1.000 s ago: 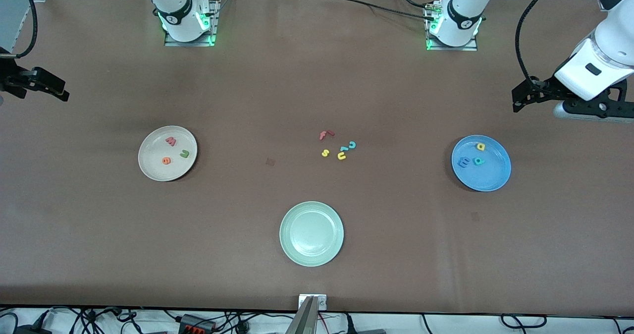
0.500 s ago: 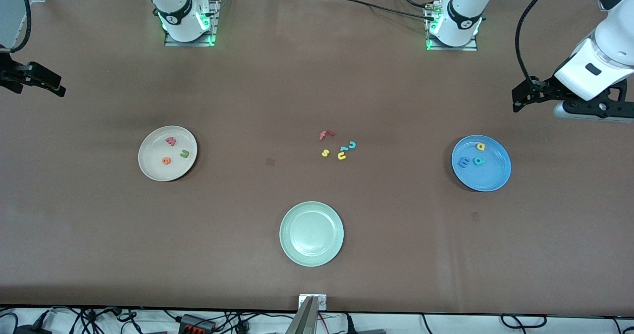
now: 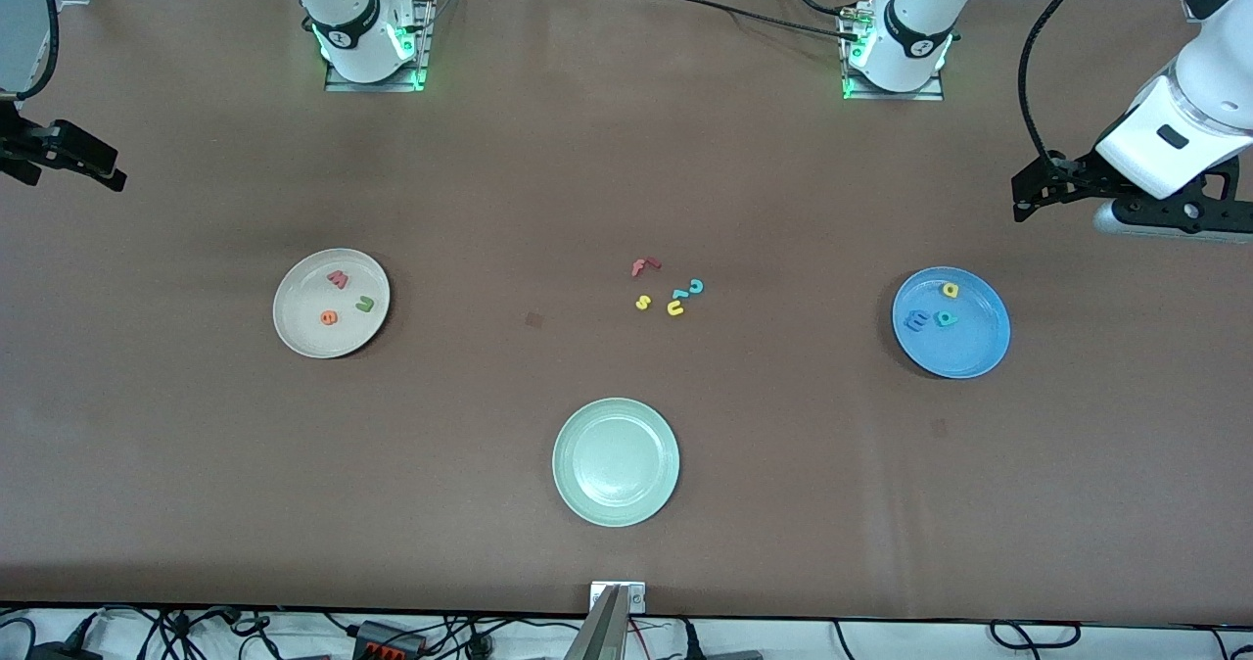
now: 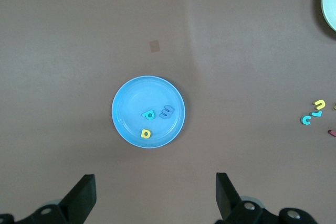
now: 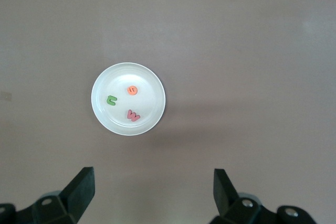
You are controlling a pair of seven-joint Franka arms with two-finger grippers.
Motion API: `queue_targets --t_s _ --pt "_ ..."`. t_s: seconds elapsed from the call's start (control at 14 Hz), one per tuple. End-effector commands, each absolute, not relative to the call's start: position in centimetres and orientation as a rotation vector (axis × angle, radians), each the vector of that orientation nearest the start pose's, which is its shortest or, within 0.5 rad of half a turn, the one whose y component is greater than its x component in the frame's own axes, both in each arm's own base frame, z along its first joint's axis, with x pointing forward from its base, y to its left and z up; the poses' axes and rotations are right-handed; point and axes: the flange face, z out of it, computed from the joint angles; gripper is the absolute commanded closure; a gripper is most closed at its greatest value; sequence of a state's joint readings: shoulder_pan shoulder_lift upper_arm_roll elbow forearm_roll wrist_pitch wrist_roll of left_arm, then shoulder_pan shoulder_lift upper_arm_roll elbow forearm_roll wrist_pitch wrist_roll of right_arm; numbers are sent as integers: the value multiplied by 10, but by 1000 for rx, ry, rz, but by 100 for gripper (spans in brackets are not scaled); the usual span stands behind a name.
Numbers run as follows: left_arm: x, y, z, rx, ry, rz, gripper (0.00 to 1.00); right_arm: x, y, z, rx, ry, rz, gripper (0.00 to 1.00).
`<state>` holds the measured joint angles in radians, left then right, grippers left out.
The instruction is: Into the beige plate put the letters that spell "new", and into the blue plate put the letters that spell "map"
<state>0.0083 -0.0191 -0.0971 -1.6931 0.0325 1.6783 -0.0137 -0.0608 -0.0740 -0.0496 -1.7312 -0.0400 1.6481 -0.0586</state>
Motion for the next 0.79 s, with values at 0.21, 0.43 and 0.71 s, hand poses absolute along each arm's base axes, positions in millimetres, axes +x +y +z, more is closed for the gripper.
queue_targets --t_s 0.21,0.43,0.71 --pt "550 -49 595 -3129 133 -8 0 530 -64 590 -3169 46 22 0" --pt "550 -49 595 -3130 133 -8 0 530 -63 590 -3171 43 19 0" --pt "550 -49 595 -3130 133 -8 0 531 -63 590 -3171 43 17 0"
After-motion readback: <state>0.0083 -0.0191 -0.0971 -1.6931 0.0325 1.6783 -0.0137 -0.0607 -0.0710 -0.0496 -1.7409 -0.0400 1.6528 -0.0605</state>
